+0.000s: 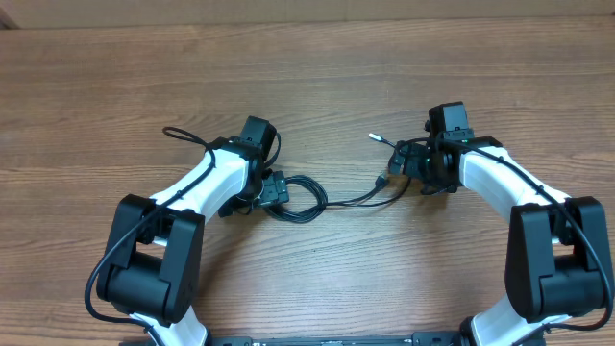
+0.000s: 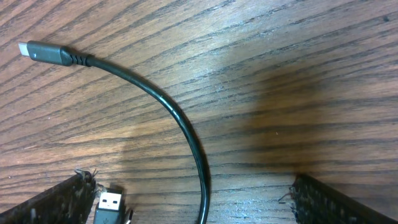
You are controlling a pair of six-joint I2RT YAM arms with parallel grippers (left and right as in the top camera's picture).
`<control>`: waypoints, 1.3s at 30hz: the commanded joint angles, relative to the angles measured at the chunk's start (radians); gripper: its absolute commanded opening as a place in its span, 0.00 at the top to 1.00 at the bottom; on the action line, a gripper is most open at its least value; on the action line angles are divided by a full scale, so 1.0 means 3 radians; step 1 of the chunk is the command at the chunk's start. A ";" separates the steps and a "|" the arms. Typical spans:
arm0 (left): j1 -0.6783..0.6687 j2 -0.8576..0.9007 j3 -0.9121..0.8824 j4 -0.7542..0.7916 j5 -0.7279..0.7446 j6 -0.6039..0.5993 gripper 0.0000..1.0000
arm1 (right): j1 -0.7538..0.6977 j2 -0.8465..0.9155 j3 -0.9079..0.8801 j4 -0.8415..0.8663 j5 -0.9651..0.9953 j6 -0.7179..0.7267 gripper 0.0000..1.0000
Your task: Untangle cables
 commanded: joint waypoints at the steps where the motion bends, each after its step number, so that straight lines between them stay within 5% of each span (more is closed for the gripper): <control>1: 0.0033 0.0102 -0.0107 0.0079 0.0067 -0.0019 0.00 | 0.0038 0.0277 -0.0206 -0.0074 -0.0351 0.0022 0.00; 39: 0.0033 0.0102 -0.0107 0.0114 0.0004 -0.0019 0.00 | 0.0038 0.0277 -0.0203 -0.0198 -0.0664 0.0011 0.00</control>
